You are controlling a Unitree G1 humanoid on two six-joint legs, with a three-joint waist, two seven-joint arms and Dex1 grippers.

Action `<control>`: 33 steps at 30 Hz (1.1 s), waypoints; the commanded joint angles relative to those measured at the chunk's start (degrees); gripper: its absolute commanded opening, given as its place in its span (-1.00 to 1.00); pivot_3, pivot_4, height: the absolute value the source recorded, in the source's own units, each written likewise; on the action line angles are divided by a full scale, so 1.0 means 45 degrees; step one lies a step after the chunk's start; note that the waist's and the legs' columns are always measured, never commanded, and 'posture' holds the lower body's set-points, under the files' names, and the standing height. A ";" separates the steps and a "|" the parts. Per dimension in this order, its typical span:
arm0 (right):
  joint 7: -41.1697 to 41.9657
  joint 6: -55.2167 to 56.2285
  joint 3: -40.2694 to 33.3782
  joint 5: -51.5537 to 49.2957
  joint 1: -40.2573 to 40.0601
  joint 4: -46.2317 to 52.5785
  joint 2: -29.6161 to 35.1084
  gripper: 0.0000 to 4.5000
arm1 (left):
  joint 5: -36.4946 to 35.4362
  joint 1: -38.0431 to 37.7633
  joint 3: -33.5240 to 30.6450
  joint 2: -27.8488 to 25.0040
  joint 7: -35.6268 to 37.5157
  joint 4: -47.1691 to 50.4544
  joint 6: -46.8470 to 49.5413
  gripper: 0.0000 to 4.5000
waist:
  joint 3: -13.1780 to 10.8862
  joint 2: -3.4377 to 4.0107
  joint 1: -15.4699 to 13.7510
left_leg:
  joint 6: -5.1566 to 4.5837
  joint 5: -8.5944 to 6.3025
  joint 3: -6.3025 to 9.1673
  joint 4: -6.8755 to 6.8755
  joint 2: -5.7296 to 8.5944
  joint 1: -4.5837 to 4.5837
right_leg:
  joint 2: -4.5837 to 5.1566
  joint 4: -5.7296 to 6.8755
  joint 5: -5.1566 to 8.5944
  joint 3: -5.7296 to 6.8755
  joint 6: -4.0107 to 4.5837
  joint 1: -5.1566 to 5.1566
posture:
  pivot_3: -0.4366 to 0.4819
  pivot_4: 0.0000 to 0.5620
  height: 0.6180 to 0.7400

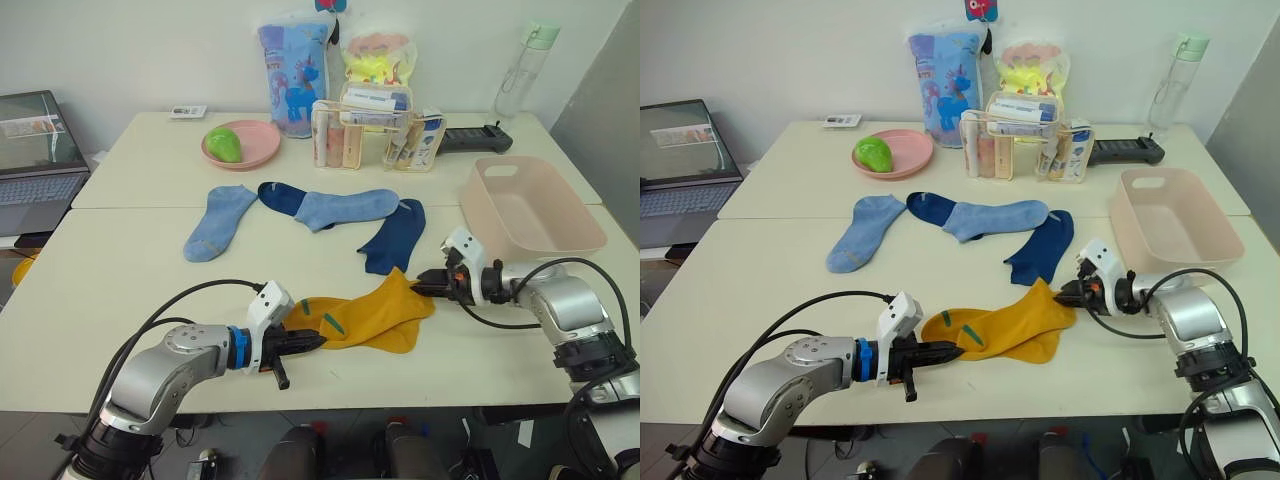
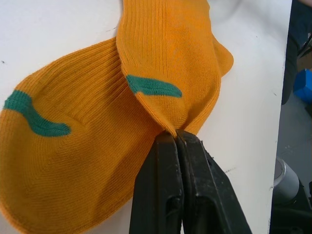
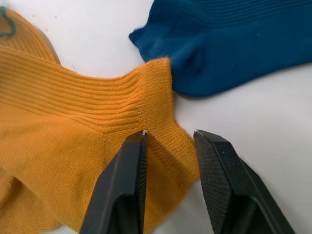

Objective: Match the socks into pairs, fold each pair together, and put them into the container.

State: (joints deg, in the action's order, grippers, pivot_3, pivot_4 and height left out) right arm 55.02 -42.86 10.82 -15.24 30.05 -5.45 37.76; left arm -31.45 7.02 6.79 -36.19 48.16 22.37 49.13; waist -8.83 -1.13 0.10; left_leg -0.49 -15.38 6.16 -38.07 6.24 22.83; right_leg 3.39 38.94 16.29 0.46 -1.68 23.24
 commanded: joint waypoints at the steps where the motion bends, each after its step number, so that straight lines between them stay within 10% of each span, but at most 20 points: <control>1: 0.0113 0.0166 0.0153 0.0254 0.0138 0.0079 0.0132 -0.28 | -0.0065 -0.0056 -0.0117 -0.0083 0.0024 0.0289 -0.0268 -1.00 | 0.0001 -0.0001 -0.0001 | 0.0000 0.0000 0.0000 0.0000 0.0001 -0.0001 | 0.0000 0.0000 0.0000 0.0001 0.0000 -0.0001 | -0.05 -0.47 1.00; 10: 0.0129 0.0421 0.0143 0.0486 0.0036 -0.0017 0.0213 -0.28 | -0.0046 -0.0188 -0.0071 -0.0145 0.0011 0.0367 -0.0351 -1.00 | 0.0001 -0.0001 -0.0001 | 0.0000 0.0000 0.0001 0.0000 0.0000 -0.0001 | 0.0000 -0.0001 0.0000 0.0001 0.0000 -0.0002 | -0.05 -0.47 1.00; 16: 0.0258 0.0377 -0.0204 0.0286 -0.0121 0.0222 0.0337 -0.99 | -0.0215 0.0000 -0.0239 -0.0038 -0.0001 0.0231 -0.0272 -1.00 | 0.0000 -0.0001 -0.0002 | 0.0000 0.0000 0.0001 0.0000 0.0000 -0.0001 | 0.0000 -0.0002 0.0000 0.0003 0.0000 -0.0002 | -0.05 -0.47 1.00; 33: -0.1921 -0.6789 -0.4200 -0.4927 -0.2328 0.6934 -0.0539 -0.99 | -0.0611 0.2025 -0.1884 -0.1649 0.1263 -0.1937 -0.0533 -1.00 | -0.0002 0.0001 -0.0032 | -0.0003 -0.0002 0.0007 0.0010 -0.0004 0.0001 | 0.0000 -0.0006 0.0004 0.0005 0.0007 -0.0001 | -0.05 -0.47 1.00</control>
State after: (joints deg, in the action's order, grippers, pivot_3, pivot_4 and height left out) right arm 48.94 -70.43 -5.47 -34.23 19.37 21.58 36.43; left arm -34.78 14.91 -0.79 -42.80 52.86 14.28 48.24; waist -8.84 -1.13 -0.04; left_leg -0.50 -15.39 6.21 -38.03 6.22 22.84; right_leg 3.39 38.92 16.30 0.49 -1.64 23.24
